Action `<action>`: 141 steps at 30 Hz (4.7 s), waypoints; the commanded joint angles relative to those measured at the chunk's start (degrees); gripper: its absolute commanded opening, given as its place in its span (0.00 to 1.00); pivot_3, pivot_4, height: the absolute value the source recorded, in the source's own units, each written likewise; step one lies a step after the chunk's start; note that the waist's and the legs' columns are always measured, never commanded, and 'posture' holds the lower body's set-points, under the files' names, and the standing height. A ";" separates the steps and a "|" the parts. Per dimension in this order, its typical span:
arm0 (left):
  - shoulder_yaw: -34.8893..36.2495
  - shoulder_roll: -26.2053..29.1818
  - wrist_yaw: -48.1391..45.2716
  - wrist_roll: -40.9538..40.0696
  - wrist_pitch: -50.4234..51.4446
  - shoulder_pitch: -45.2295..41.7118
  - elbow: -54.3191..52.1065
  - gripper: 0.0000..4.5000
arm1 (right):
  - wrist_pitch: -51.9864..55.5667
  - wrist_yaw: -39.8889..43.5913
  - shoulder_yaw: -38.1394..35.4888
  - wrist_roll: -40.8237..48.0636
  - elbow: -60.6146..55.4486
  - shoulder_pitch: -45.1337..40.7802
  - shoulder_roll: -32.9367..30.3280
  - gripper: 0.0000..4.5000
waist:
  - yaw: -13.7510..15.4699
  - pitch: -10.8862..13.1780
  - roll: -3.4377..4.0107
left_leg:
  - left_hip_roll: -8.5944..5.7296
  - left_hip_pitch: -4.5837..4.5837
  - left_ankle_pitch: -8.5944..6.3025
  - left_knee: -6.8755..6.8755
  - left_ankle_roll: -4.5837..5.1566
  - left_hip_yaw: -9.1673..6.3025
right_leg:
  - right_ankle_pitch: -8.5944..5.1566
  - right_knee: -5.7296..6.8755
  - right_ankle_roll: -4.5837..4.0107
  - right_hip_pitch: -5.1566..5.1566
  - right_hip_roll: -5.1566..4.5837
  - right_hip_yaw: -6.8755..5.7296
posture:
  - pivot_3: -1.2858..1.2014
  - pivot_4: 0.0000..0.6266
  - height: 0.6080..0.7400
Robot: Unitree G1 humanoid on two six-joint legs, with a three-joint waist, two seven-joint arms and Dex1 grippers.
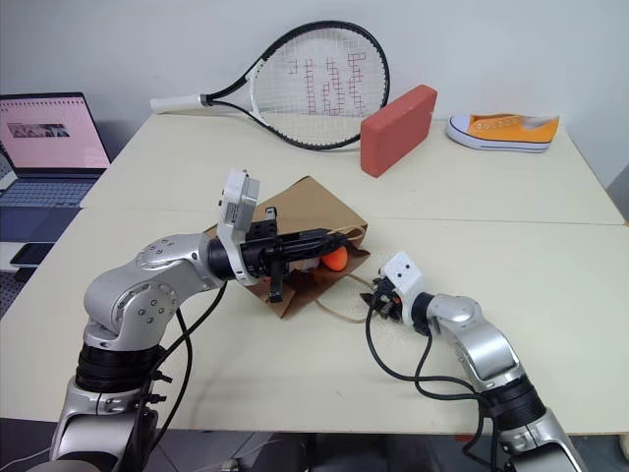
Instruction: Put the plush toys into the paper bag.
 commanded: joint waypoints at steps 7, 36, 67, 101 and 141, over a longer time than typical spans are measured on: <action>2.80 -0.06 2.31 2.84 -5.09 -3.88 0.78 0.00 | 5.56 1.81 -6.78 4.38 -9.07 -1.00 -1.56 0.01 | 0.33 0.01 0.00 | -0.01 -0.02 0.00 0.01 0.00 -0.01 | 0.00 0.00 0.00 -0.01 0.00 0.00 | 0.52 0.24 1.00; 0.06 -10.06 -0.47 16.15 -18.17 -25.84 30.55 0.00 | 45.04 7.20 -37.30 45.14 -11.71 -18.91 -29.08 0.01 | 0.48 0.01 0.00 | -0.04 -0.13 -0.01 0.01 0.01 0.02 | 0.01 -0.08 0.03 -0.02 -0.02 0.00 | 0.52 0.24 1.00; 8.64 4.79 -10.73 8.27 -8.24 -11.69 17.68 1.00 | 17.28 21.45 -38.93 35.83 -12.10 -13.30 -38.61 0.98 | 0.10 0.03 0.04 | 0.02 -0.18 -0.01 -0.04 0.01 0.19 | 0.04 -0.05 0.10 -0.24 -0.01 0.10 | 0.52 0.24 1.00; 1.90 -0.14 -15.95 11.36 -12.88 -5.54 24.68 1.00 | 16.10 19.19 -37.77 43.58 -29.73 4.84 -37.98 0.98 | 0.57 0.02 0.01 | -0.01 -0.09 -0.01 0.12 0.01 0.12 | 0.07 -0.08 0.13 0.00 -0.03 0.10 | 0.52 0.24 1.00; -0.53 -4.83 -10.29 19.92 -28.17 -4.66 29.99 0.01 | 6.31 14.77 -37.90 35.30 -32.96 10.67 -34.76 0.98 | 0.68 0.02 0.01 | -0.02 -0.08 0.00 0.14 0.01 0.12 | 0.08 -0.07 0.14 0.04 -0.03 0.10 | 0.52 0.24 1.00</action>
